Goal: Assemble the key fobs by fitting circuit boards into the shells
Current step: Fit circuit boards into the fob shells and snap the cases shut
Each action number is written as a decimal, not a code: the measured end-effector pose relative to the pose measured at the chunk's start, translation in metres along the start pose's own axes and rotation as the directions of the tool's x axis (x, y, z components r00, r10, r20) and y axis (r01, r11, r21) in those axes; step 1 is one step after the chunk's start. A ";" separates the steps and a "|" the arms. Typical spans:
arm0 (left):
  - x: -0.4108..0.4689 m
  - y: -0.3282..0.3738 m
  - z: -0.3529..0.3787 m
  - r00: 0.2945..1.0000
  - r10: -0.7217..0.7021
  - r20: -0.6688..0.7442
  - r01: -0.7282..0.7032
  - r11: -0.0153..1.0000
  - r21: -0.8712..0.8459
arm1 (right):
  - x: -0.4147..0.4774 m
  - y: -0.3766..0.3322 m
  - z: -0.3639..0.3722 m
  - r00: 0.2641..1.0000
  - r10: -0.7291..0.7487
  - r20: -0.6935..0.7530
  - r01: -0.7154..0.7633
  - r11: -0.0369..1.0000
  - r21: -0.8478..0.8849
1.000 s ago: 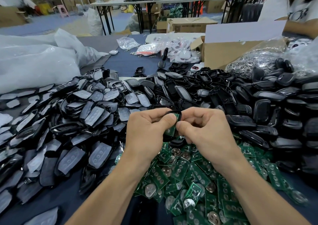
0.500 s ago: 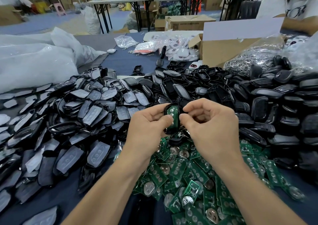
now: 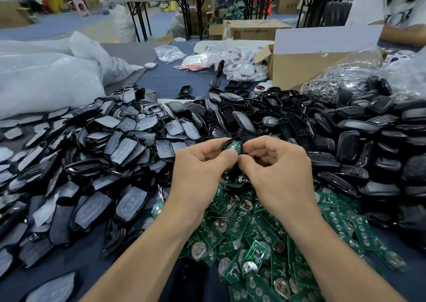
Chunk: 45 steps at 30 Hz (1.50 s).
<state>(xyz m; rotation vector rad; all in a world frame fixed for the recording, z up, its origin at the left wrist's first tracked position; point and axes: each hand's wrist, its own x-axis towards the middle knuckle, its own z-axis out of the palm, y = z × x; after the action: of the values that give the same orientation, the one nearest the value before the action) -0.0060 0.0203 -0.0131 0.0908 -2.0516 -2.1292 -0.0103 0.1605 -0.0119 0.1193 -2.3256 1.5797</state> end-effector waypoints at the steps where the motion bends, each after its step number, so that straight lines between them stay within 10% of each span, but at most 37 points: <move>1: 0.000 0.000 0.000 1.000 0.004 0.002 -0.004 1.000 0.008 | 0.000 0.001 0.000 1.000 -0.004 0.011 0.004 1.000 -0.004; 13: 0.005 -0.004 -0.003 0.994 0.059 0.097 -0.075 0.983 0.169 | -0.003 0.007 0.000 0.998 -0.034 0.052 0.034 0.999 0.001; 28: 0.041 0.042 -0.098 0.882 -0.057 -0.468 -0.072 0.965 -0.253 | 0.023 -0.059 0.067 0.917 -0.102 0.386 0.174 0.972 -0.156; 37: 0.051 0.044 -0.141 0.705 -0.166 -0.690 -0.225 0.870 -0.439 | 0.039 -0.091 0.149 0.632 -0.276 0.724 0.661 0.680 -0.318; 43: 0.057 0.040 -0.142 0.669 -0.194 -0.717 -0.200 0.883 -0.425 | 0.035 -0.099 0.156 0.590 -0.352 0.727 0.796 0.400 -0.454; 45: 0.056 0.039 -0.143 0.667 -0.211 -0.715 -0.208 0.868 -0.451 | 0.034 -0.094 0.151 0.647 -0.437 0.625 0.757 0.471 -0.453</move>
<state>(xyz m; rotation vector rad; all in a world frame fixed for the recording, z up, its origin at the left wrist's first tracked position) -0.0335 -0.1312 0.0239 0.7604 -0.9844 -2.0348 -0.0525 -0.0096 0.0321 1.1025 -2.5543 0.2613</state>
